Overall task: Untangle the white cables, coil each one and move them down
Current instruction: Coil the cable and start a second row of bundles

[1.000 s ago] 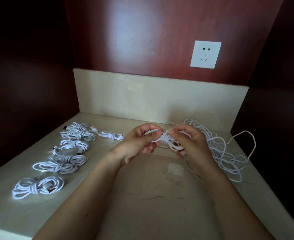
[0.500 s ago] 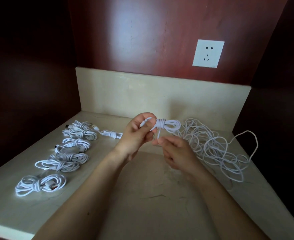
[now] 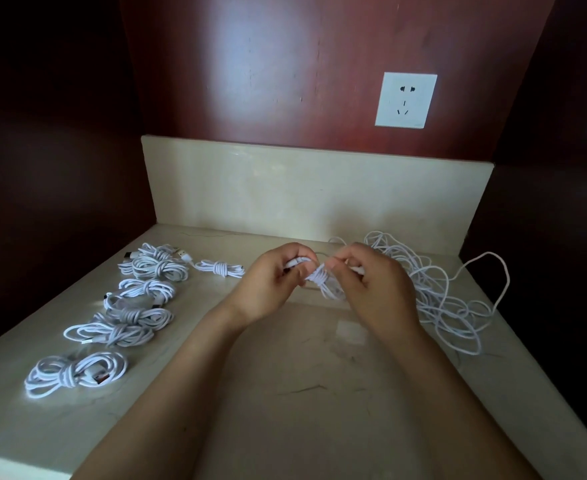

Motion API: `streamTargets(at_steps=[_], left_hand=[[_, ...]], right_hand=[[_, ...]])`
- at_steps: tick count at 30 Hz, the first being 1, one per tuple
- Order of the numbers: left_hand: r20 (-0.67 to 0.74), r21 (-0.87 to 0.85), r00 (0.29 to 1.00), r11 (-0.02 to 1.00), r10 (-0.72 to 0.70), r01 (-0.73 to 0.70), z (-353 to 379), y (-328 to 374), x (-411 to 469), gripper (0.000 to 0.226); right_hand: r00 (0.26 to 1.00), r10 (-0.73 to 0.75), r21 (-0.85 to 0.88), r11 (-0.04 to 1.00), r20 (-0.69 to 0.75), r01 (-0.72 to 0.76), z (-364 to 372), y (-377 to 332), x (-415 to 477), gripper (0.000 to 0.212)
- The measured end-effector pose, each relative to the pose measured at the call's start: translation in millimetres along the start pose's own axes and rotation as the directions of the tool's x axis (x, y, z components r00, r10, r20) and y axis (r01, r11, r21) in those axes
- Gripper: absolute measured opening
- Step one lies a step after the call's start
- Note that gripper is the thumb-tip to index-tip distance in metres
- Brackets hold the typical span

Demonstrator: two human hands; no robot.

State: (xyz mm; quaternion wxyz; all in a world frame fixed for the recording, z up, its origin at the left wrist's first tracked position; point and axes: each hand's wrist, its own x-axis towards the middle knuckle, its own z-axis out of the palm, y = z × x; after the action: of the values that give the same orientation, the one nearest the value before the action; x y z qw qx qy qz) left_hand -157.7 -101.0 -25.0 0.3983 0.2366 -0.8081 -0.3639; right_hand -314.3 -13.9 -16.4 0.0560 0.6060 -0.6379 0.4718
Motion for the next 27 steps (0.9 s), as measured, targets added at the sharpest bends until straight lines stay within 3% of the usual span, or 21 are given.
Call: streamTargets(at_steps=[3, 6, 9, 12, 15, 18, 21, 24, 27], left_hand=[[0.122, -0.221, 0.991, 0.972, -0.055, 0.081, -2.6, 8.0, -1.0, 0.007], [0.157, -0.402, 0.985, 0.906, -0.072, 0.131, -4.3, 12.3, -1.3, 0.013], [0.159, -0.576, 0.986, 0.807, -0.045, 0.13, 2.1, 17.0, -2.2, 0.01], [0.095, -0.72, 0.992, 0.682, -0.089, 0.13, 12.3, 18.6, -1.0, 0.008], [-0.003, -0.798, 0.983, 0.592, -0.185, 0.109, 17.6, 16.0, 1.1, 0.009], [-0.135, -0.696, 0.965, 0.715, -0.223, 0.067, 24.5, 12.8, 1.5, 0.007], [-0.267, -0.516, 0.954, 0.856, -0.135, -0.023, 26.1, 11.6, 0.5, 0.008], [-0.33, -0.437, 0.943, 0.893, -0.05, -0.105, 23.1, 12.1, 0.0, 0.008], [-0.321, -0.352, 0.946, 0.933, -0.045, -0.075, 20.2, 10.6, 0.4, 0.003]], right_hand=[[0.993, 0.106, 0.324, 0.939, 0.044, -0.115, 0.9, 4.0, 4.8, 0.013], [0.948, 0.226, 0.642, 0.697, 0.223, -0.318, -5.0, -3.4, 6.2, 0.013], [0.864, 0.313, 0.717, 0.483, 0.394, -0.502, -10.2, -6.6, 7.1, 0.014], [0.888, 0.268, 0.744, 0.485, 0.374, -0.46, -6.3, -7.7, 7.0, 0.023], [0.908, 0.22, 0.725, 0.548, 0.355, -0.416, 4.1, -14.0, 2.8, 0.013], [0.91, 0.242, 0.733, 0.54, 0.336, -0.414, 8.5, -17.0, 0.9, 0.007], [0.908, 0.245, 0.749, 0.513, 0.341, -0.42, 5.4, -20.8, 2.6, 0.012], [0.915, 0.186, 0.757, 0.515, 0.359, -0.402, 4.1, -21.1, 3.9, 0.013], [0.913, 0.256, 0.753, 0.517, 0.319, -0.408, 7.7, -15.3, 4.7, 0.008]])
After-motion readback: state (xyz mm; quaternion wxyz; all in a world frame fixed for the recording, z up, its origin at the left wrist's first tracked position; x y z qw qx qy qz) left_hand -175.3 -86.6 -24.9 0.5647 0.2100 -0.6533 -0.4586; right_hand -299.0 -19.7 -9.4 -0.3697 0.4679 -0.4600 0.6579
